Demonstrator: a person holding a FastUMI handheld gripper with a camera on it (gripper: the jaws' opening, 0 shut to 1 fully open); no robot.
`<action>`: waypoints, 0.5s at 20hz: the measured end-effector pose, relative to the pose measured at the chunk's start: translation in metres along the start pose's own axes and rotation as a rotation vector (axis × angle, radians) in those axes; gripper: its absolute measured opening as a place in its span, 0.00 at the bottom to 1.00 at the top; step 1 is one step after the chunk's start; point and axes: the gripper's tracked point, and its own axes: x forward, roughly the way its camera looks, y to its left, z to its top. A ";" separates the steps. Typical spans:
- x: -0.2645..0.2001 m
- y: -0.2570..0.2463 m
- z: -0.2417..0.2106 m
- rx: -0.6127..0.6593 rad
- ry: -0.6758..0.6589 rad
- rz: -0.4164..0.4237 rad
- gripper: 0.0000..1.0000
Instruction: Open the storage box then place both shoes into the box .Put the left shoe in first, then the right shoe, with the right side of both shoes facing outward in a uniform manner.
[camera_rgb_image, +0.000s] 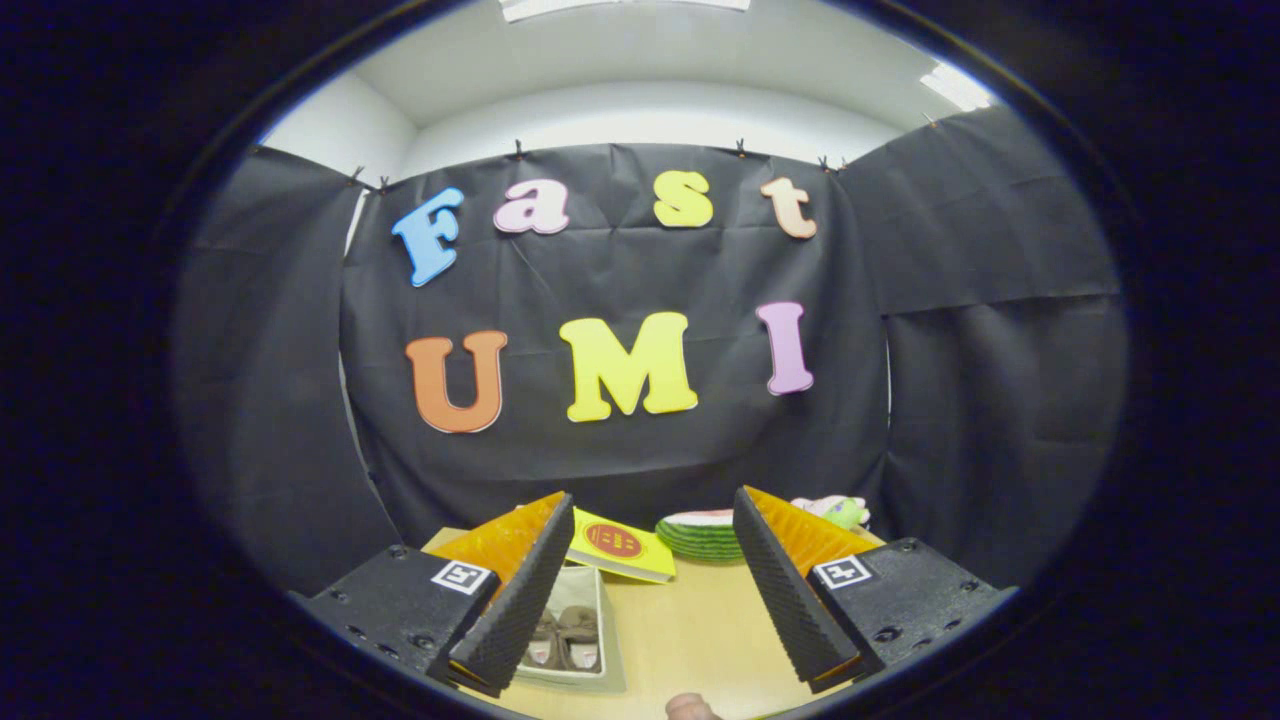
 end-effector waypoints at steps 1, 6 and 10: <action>-0.010 0.001 0.001 -0.026 -0.005 0.008 1.00; -0.053 0.009 0.003 -0.066 -0.047 0.029 1.00; -0.079 0.013 0.005 -0.027 -0.073 0.050 1.00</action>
